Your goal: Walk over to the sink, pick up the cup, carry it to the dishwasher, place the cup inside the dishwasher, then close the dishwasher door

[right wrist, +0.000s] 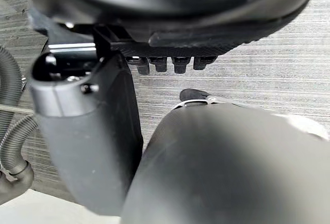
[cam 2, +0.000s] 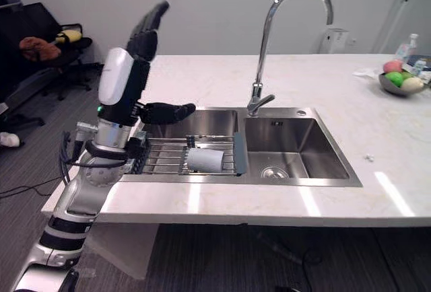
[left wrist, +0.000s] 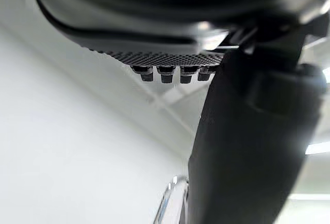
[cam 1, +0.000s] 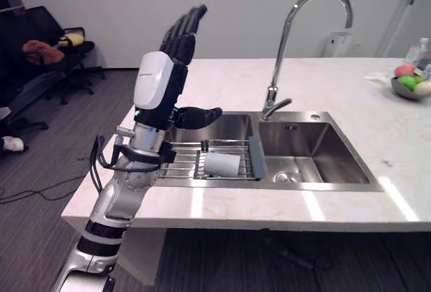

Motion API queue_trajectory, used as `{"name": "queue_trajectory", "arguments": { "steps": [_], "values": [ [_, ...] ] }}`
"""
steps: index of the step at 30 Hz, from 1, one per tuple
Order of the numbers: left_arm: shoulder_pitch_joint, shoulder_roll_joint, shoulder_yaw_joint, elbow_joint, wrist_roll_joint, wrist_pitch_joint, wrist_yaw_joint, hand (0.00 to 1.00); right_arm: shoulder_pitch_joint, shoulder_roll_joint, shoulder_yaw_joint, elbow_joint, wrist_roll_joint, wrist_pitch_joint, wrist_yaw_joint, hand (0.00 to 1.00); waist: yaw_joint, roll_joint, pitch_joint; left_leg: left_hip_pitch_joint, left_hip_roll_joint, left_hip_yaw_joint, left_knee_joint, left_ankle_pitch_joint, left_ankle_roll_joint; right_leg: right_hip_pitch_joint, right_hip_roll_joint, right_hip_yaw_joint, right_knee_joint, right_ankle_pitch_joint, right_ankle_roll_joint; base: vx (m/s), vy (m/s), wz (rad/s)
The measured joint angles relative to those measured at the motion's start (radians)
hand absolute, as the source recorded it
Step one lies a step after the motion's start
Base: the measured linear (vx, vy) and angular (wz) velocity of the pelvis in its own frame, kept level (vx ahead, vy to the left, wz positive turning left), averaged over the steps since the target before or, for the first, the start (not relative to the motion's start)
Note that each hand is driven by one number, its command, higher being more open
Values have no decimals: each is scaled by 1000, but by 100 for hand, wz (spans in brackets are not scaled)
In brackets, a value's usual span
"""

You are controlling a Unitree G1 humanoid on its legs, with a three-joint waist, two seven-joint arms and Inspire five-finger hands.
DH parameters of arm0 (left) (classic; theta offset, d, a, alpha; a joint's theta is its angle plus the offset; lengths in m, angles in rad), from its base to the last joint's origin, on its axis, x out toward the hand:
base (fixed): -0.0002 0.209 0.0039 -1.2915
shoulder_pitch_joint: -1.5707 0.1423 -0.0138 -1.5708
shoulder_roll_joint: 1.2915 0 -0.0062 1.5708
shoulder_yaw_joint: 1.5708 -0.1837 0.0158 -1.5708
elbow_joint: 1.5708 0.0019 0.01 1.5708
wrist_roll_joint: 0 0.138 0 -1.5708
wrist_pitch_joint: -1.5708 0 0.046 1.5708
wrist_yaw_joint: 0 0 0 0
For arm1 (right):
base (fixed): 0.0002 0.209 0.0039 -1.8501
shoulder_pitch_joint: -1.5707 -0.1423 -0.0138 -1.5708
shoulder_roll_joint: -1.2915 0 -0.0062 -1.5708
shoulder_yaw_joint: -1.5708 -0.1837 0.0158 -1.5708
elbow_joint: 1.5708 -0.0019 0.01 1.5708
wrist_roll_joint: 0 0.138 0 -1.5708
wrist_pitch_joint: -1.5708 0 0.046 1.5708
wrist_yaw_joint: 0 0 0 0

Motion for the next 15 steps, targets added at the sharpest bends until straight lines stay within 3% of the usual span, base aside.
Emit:
{"name": "queue_trajectory", "arguments": {
  "steps": [9,15],
  "values": [
    [-42,16,-78,72,89,0,-66,100,-30,-1,26,10,-34,21,4,100,-31,-2,-1,25,-7,24,-22,1,-1,-1,9,18,-1,8,9,-3,-2,-8],
    [-42,43,-129,209,116,49,-113,100,-39,3,42,11,-36,21,4,100,-50,-11,4,43,-17,47,-39,-1,2,-4,7,36,-7,11,14,-27,-1,-11]
  ]
}}
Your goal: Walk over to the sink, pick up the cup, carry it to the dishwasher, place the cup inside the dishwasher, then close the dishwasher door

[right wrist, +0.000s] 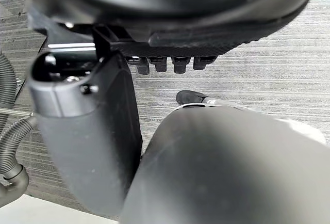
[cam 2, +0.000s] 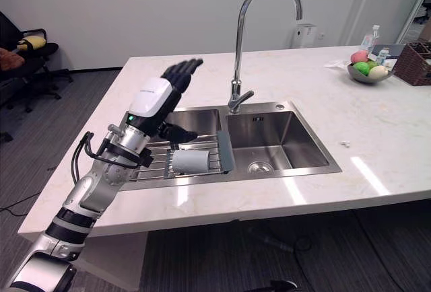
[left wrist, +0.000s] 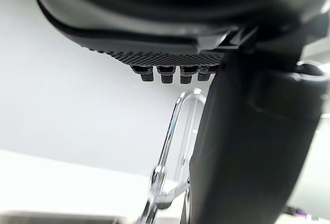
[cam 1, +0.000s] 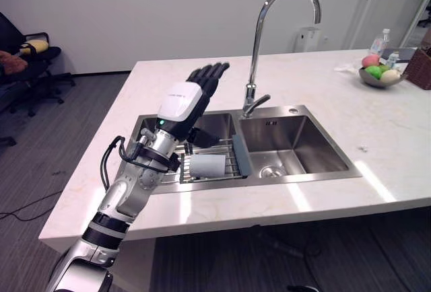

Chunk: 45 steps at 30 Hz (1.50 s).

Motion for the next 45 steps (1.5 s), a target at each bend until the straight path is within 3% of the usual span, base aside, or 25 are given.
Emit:
{"name": "queue_trajectory", "arguments": {
  "steps": [13,22,32,45],
  "values": [
    [11,-10,-59,202,68,41,-30,100,-15,7,11,-2,-26,-5,17,100,-32,-6,4,8,1,28,-12,-3,2,-16,4,24,-1,2,2,-29,-22,-6],
    [12,-18,-59,224,99,39,-42,100,-24,8,24,-7,-28,-3,24,100,-34,-16,15,5,3,36,-12,-6,0,-22,9,31,-1,1,2,-40,-32,-3],
    [-4,-9,-64,226,100,41,-193,100,-38,6,40,-8,-38,-1,44,100,-58,-14,16,1,3,42,-14,-7,0,-31,9,36,-1,2,3,-37,-28,-2],
    [-85,-14,-76,312,76,120,-350,100,-45,-1,41,-12,-42,9,82,100,-68,-8,18,-1,3,52,-14,-8,-2,-39,11,44,-1,2,4,-47,-33,-2]
  ]
}}
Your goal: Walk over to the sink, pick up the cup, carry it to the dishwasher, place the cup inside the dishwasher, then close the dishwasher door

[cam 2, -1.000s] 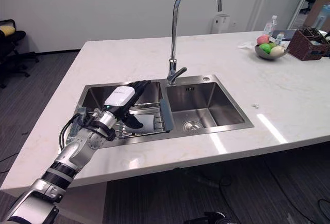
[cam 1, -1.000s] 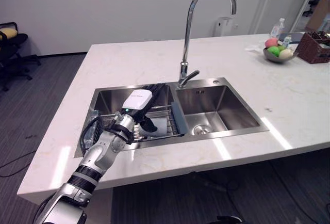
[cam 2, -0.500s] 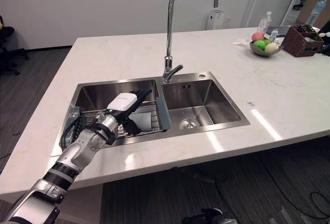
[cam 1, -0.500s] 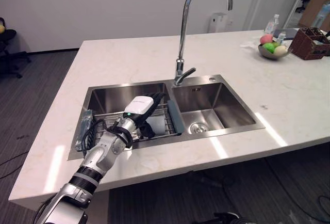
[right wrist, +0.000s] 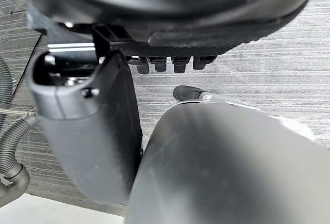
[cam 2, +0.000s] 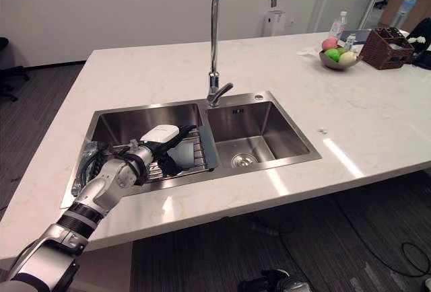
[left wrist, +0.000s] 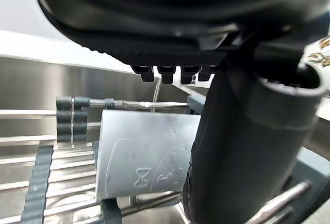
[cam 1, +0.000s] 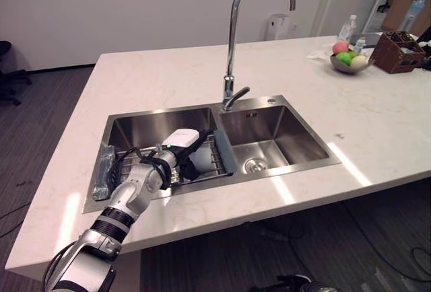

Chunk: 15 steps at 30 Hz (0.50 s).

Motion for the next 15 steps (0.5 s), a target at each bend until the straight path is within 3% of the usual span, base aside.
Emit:
{"name": "queue_trajectory", "arguments": {
  "steps": [5,6,15],
  "values": [
    [-13,-11,-1,110,12,25,-5,100,-4,-3,-1,-2,-5,8,20,100,-13,6,-1,-2,3,11,0,-2,-2,-8,6,11,0,0,0,-43,-38,-6],
    [-13,-14,0,114,15,25,-5,0,-4,-3,-1,-2,-7,8,23,100,-13,7,-1,-2,3,11,0,-3,-3,-8,7,11,0,0,0,-45,-38,-3],
    [-55,-83,36,234,111,54,16,0,4,-7,-11,0,-36,7,38,100,-19,21,-21,1,8,29,5,-6,-8,-11,14,31,0,2,2,-59,-41,-6]
  ]
}}
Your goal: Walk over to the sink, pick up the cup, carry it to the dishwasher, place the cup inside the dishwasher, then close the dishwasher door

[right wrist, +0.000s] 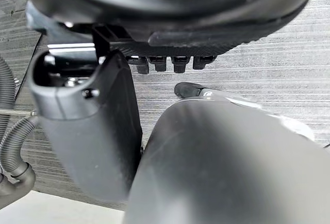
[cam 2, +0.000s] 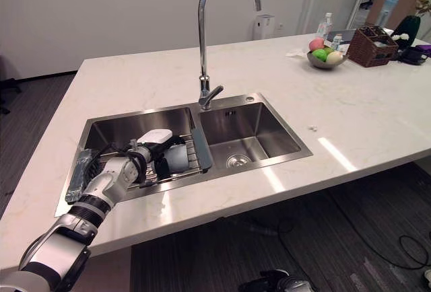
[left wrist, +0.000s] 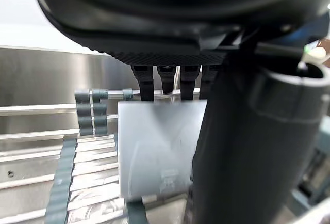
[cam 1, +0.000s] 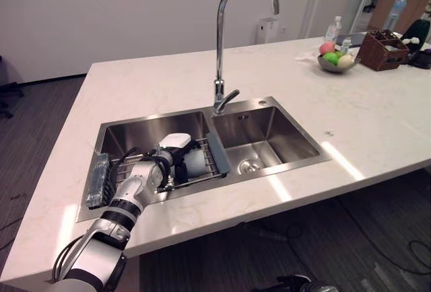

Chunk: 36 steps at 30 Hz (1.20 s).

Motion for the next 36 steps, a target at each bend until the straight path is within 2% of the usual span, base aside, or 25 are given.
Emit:
{"name": "queue_trajectory", "arguments": {
  "steps": [2,5,9,14,17,21,24,27,32,36],
  "values": [
    [-4,-15,34,54,5,9,31,0,1,2,-1,0,-1,-7,7,100,-7,0,0,-1,7,5,3,-3,-5,-2,7,4,0,0,0,-44,-51,-6],
    [-1,-12,34,65,8,-2,67,0,4,5,-15,3,-2,-15,9,100,-6,4,0,0,14,8,6,-6,-10,-1,15,6,0,-3,-4,-21,-56,-5],
    [28,-15,46,67,9,-47,143,0,3,5,-22,13,-24,-33,10,100,4,10,-2,0,15,6,8,-8,-13,1,19,3,0,-4,-6,-35,-41,2],
    [111,-35,92,68,8,-104,335,0,3,6,-21,22,-28,-47,-2,100,6,10,-2,-3,19,-1,18,-11,-16,3,15,-1,0,-5,-6,-81,-46,3],
    [135,-35,100,69,-7,-131,417,0,3,6,-21,22,-27,-54,-11,100,8,10,-2,-5,20,-3,18,-12,-18,2,15,-4,0,-5,-6,-59,-46,2],
    [193,-33,134,17,-130,-190,484,0,4,6,-21,22,-19,-58,-24,100,16,16,-5,-15,22,-14,17,-7,-13,-2,16,-16,0,-6,-8,-4,-34,7],
    [269,-34,175,-101,-321,-234,494,0,5,10,-22,27,-15,-63,-42,100,30,8,4,-20,23,-32,15,-6,-12,0,17,-39,6,-11,-13,32,-19,15],
    [325,-49,229,-192,-426,-248,507,0,6,11,-30,37,-14,-76,-52,100,39,4,7,-21,22,-55,15,-5,-11,6,15,-60,7,-11,-13,4,-19,14],
    [394,-102,324,-364,-615,-305,591,0,32,10,-61,47,5,-99,-65,100,87,-3,7,-10,5,-88,17,-2,-4,38,-6,-102,6,-10,-13,-59,-3,18],
    [461,-119,368,-468,-675,-356,640,0,39,11,-70,53,6,-107,-67,100,118,-16,9,-21,-7,-121,17,3,14,41,-22,-126,1,-11,-13,-104,-23,21]
  ]
}}
